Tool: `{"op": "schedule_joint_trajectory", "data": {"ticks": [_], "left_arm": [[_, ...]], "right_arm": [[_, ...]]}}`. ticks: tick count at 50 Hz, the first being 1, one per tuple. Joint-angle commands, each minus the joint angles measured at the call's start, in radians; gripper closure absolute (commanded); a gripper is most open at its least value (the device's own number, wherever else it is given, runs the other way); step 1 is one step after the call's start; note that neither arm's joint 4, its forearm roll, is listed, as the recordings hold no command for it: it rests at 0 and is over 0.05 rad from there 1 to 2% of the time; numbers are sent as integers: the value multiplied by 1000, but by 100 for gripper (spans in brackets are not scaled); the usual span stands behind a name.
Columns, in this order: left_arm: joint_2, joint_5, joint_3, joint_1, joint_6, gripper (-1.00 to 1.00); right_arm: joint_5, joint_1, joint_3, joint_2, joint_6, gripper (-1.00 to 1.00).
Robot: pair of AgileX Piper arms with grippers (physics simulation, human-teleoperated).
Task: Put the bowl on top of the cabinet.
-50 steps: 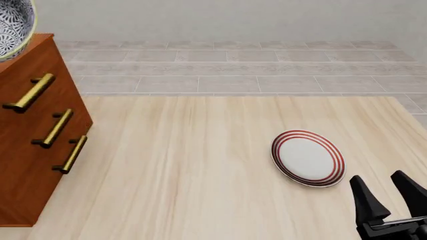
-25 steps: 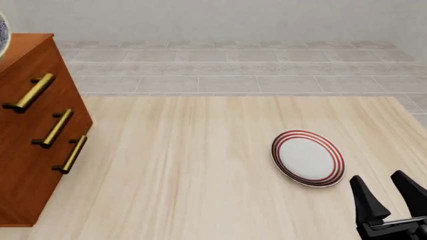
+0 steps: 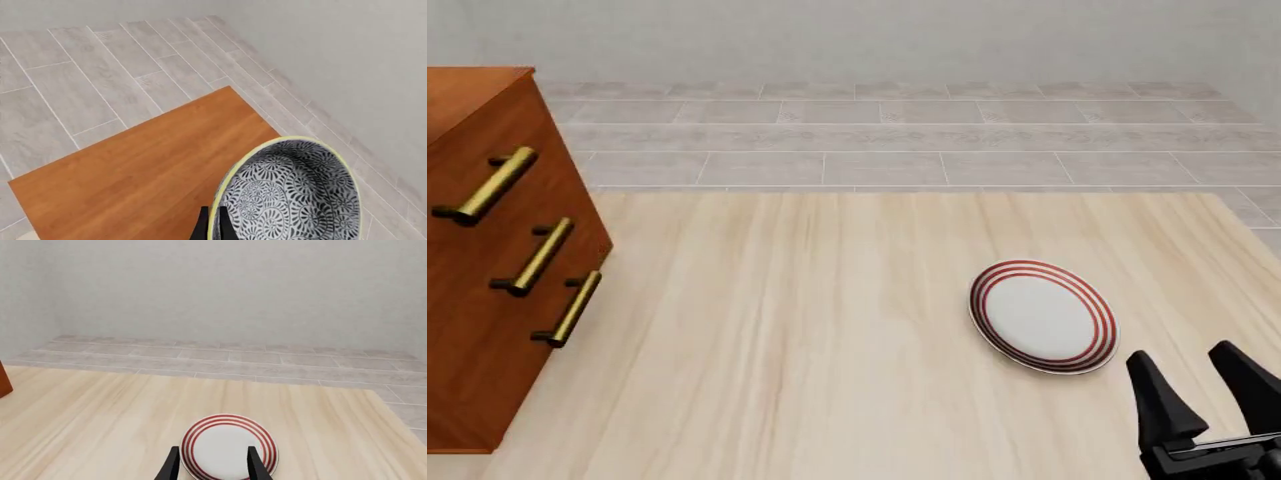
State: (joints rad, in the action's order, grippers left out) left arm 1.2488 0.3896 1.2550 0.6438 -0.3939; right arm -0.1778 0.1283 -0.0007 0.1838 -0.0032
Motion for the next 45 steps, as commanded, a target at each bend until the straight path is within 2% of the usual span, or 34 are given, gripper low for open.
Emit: {"op": "schedule_joint_trajectory", "data": {"ticks": [1, 3, 5, 6, 8, 12, 13, 16, 18, 20, 28, 32, 34, 40, 45], "left_arm": [[17, -12, -23, 7, 13, 100], [18, 4, -9, 3, 16, 100], [7, -26, -44, 3, 16, 100], [10, -6, -23, -1, 17, -100], [12, 5, -6, 0, 14, -100], [-1, -17, -34, -3, 10, -100], [0, 18, 4, -3, 11, -100], [-4, 26, 16, -5, 0, -100], [-14, 3, -9, -4, -2, -100], [-14, 27, 23, -8, -8, -100], [-49, 23, 24, -12, -31, -100], [-72, 37, 74, -9, -56, -100], [-85, 32, 71, -10, -69, -100], [-114, 74, 127, -18, -78, -100], [-139, 92, 136, -27, -85, -100]], "right_arm": [[2, 0, 0, -3, 0, -100], [2, 0, 0, -3, 0, -100], [2, 0, 0, -3, 0, -100], [2, 0, 0, -3, 0, -100], [2, 0, 0, -3, 0, -100], [2, 0, 0, -3, 0, -100], [2, 0, 0, -3, 0, -100], [2, 0, 0, -2, 0, -100], [2, 0, 0, -3, 0, -100], [2, 0, 0, -3, 0, -100], [2, 0, 0, -2, 0, -100], [2, 0, 0, -3, 0, -100], [2, 0, 0, -2, 0, -100], [2, 0, 0, -2, 0, -100], [2, 0, 0, -3, 0, -100]]}}
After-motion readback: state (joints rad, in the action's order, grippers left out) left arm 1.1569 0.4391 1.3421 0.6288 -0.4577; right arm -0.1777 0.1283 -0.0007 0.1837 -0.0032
